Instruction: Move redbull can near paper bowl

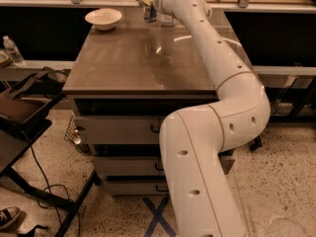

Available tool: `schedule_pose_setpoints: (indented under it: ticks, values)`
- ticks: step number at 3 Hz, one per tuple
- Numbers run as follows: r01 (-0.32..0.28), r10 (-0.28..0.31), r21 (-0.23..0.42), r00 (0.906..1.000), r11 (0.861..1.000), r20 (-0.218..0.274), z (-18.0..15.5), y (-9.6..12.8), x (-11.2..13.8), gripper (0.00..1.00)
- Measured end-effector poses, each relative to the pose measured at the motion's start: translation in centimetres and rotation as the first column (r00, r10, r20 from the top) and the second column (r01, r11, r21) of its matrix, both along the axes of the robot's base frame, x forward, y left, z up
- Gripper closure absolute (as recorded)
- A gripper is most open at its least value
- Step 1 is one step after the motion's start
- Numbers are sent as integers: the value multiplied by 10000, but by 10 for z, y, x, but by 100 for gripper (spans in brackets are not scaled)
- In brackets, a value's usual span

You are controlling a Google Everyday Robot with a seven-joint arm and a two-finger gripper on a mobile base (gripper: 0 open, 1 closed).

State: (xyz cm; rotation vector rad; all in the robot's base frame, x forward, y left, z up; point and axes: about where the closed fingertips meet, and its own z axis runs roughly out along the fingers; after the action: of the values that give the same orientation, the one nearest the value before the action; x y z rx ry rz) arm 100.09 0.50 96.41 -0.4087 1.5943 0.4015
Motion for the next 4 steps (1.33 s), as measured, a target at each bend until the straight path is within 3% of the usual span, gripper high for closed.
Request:
schedule_pose_setpoints:
  ticks: [3, 4]
  values:
    - [-831, 843, 623, 9963, 9946, -164, -32, 32, 4, 100]
    - [-853, 866, 618, 9961, 9944, -182, -33, 35, 4, 82]
